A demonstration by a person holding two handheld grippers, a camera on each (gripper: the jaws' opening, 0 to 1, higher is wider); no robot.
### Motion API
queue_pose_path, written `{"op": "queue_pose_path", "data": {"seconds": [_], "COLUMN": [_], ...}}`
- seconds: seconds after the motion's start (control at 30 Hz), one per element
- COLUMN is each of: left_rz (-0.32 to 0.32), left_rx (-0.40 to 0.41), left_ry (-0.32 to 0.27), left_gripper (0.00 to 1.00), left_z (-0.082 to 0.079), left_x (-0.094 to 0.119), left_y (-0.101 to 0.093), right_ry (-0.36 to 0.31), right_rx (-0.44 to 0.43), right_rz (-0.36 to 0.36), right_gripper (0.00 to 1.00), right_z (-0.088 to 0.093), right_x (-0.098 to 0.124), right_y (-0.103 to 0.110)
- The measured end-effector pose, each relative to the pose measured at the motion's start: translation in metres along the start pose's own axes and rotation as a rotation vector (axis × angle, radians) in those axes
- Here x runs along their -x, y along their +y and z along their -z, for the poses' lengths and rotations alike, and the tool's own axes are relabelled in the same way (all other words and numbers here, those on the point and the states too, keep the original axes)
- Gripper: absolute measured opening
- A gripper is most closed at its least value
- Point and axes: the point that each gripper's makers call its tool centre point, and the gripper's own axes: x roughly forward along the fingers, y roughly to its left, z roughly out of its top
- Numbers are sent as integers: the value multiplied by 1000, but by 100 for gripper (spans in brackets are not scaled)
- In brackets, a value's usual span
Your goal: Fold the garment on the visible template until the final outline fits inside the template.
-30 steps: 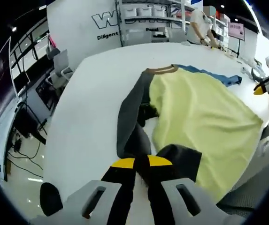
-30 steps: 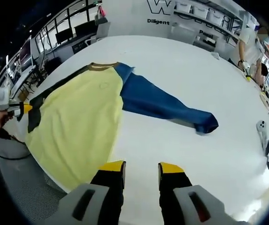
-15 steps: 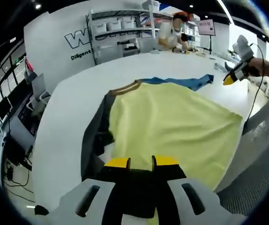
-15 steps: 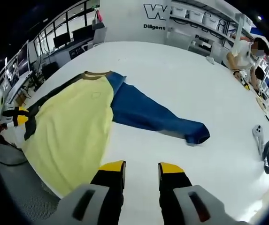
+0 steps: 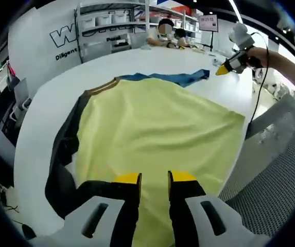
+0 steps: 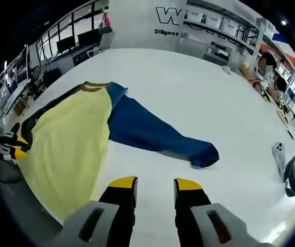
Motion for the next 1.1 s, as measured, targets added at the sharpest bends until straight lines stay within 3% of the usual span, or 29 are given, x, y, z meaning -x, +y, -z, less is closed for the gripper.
{"op": "queue_pose_path", "data": {"seconds": [0.17, 0.5, 0.73, 0.97, 1.1], "left_rz": [12, 35, 36, 35, 27], "left_rx": [-4, -45, -42, -37, -30], "left_ry": [37, 57, 76, 91, 96], "left_gripper": [25, 22, 22, 22, 22], "left_z": [3, 5, 10, 14, 16], "left_x": [-5, -8, -12, -14, -13], "left_y": [-7, -16, -20, -23, -22], "right_ry": [-7, -6, -19, -62, -42], "right_rx": [21, -18, -96, -137, -141], "right_rz": [-16, 106, 148, 103, 108], "right_gripper": [25, 26, 25, 20, 19], "right_z": [-6, -8, -4, -6, -1], "right_x": [-5, -14, -31, -47, -55], "right_y": [10, -52, -91, -98, -100]}}
